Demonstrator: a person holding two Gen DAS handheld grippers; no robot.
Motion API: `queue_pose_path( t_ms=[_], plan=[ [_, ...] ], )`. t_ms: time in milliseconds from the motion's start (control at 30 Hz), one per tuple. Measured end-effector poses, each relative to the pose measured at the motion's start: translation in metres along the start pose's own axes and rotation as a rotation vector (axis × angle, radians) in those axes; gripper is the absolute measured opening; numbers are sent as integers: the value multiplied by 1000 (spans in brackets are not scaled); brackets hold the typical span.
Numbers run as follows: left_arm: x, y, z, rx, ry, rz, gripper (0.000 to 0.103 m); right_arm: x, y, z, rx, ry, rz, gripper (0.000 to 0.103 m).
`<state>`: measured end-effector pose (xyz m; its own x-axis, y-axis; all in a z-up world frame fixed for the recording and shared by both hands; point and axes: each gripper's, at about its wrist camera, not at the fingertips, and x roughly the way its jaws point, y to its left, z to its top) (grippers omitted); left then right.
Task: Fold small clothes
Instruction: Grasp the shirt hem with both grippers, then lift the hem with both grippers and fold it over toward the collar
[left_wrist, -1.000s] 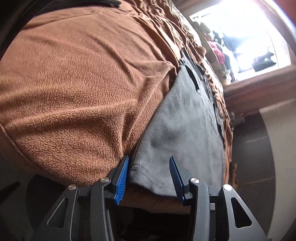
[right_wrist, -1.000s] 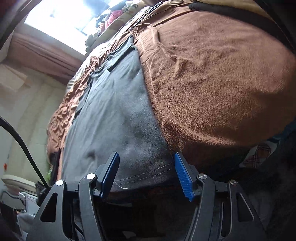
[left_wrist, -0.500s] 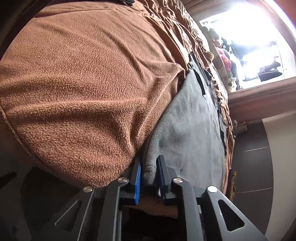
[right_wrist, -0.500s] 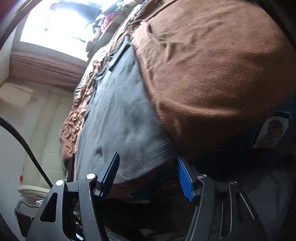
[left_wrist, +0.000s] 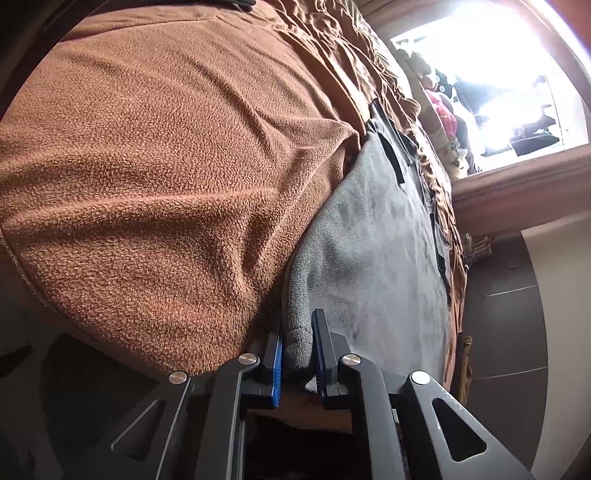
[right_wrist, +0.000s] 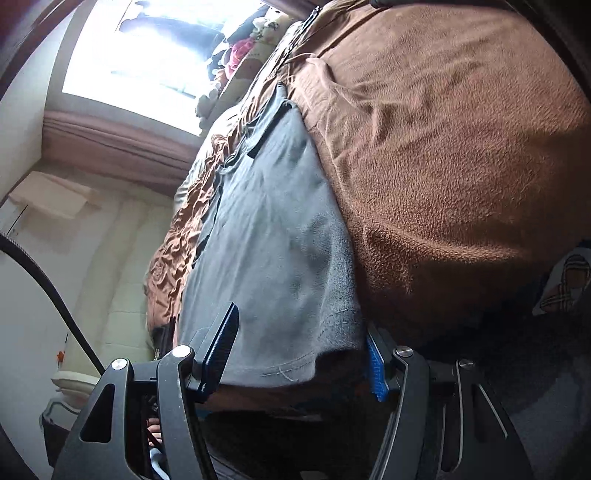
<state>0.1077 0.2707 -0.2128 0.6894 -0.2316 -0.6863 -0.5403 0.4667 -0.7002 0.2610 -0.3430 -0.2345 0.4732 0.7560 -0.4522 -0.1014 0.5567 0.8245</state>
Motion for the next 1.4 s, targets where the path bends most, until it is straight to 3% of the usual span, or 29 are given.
queue_pose_path(
  t_ms=[100,333,900,1400],
  plan=[
    [4,0,1,-6,-11,2,14,2,11,2,-1,-14,-9,47],
    [4,1,2,-12,-32,1,6,0,22,6,24,-50,-83,3],
    [-59,-33,1,72,-140,-145,5,-67,76,-16,-80,-132,-29,2],
    [-119,-40,-16,96,-204,-231,5,-104,95,-16,-137,-177,28,2]
  ],
)
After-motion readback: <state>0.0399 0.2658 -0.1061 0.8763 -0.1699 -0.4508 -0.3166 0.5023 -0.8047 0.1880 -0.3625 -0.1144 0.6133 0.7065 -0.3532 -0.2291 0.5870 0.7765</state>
